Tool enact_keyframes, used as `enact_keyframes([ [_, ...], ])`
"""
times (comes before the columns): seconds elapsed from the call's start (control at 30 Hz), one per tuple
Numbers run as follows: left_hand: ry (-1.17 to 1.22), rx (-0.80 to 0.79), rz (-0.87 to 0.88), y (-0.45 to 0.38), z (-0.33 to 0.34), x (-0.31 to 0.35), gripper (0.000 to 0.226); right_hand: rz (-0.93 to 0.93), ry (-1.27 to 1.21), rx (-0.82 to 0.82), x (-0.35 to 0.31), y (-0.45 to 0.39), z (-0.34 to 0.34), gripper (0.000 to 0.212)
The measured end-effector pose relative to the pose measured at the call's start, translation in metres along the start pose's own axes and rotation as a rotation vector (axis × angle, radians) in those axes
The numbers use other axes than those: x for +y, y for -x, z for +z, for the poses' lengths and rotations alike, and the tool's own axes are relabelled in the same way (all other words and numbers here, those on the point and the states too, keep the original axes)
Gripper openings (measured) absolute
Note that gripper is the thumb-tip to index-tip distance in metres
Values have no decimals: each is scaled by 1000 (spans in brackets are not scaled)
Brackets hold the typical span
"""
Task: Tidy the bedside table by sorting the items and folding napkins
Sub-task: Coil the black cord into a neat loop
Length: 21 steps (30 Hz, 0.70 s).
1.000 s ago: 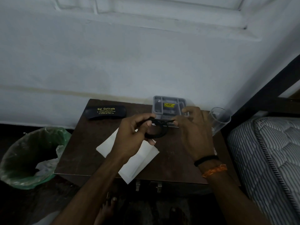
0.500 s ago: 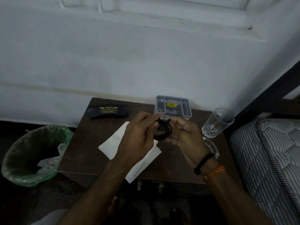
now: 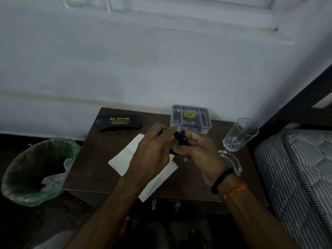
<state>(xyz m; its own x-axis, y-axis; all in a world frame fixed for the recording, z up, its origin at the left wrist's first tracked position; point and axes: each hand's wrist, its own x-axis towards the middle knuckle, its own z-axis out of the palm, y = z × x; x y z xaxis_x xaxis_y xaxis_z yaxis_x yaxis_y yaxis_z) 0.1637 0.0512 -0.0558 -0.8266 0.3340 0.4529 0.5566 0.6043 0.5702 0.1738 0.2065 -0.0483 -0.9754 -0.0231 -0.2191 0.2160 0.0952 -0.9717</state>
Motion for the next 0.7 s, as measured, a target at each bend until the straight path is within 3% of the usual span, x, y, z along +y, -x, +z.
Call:
enact_keyframes([
  [0.2,-118,-82,33,1,5,-3,43,-170,563,149,-1,7,-2,9],
  [0.37,28,-19,-35,0,10,-6,37,-274,1010,290,-1,11,0,15],
  [0.53,49,39,-82,-1,11,-13,36,-384,1101,281,-1,13,5,22],
  [0.7,199,131,-185,-1,6,-29,34,-381,889,224,-8,13,-7,22],
])
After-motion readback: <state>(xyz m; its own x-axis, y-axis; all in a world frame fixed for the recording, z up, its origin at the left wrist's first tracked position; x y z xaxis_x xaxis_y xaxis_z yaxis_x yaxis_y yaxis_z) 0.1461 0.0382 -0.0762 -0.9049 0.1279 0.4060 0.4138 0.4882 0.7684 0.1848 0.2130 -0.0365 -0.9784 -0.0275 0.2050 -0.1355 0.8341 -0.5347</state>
